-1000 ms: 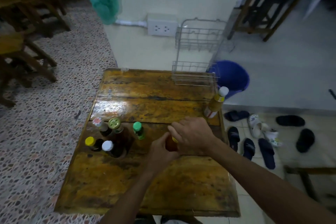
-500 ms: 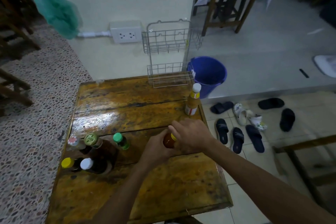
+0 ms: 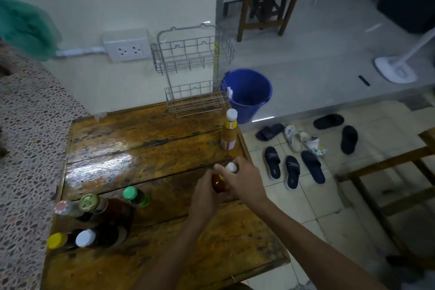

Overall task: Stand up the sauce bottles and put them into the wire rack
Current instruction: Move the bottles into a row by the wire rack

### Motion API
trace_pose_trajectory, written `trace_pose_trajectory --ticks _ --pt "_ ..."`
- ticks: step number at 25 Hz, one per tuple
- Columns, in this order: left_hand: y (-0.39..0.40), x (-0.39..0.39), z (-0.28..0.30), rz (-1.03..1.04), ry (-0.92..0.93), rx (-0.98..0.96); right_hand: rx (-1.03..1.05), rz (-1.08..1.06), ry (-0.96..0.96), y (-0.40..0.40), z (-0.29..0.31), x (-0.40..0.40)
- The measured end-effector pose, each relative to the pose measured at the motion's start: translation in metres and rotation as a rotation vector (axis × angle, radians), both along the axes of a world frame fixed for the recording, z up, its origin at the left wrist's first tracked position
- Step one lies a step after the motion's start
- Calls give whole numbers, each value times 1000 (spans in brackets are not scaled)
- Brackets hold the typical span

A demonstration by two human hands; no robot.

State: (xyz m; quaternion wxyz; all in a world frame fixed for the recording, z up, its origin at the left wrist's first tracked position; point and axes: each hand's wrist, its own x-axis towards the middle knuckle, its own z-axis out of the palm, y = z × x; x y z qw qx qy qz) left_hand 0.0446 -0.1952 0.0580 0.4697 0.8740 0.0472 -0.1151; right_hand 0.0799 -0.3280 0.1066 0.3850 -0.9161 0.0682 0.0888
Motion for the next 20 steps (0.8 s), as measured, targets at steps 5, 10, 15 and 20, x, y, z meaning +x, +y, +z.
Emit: trace_pose_trajectory --ticks 5,10,15,20 --pt "-24 47 7 -153 -84 -77 -37 90 -172 -31 -17 10" --pt "-38 71 8 22 -60 -108 -45 60 -246 -44 -14 34" --pt "-44 81 -13 83 -58 10 -24 42 -250 -39 -23 51" --pt "-51 87 -28 137 -34 -12 -17 27 -285 -44 -34 61"
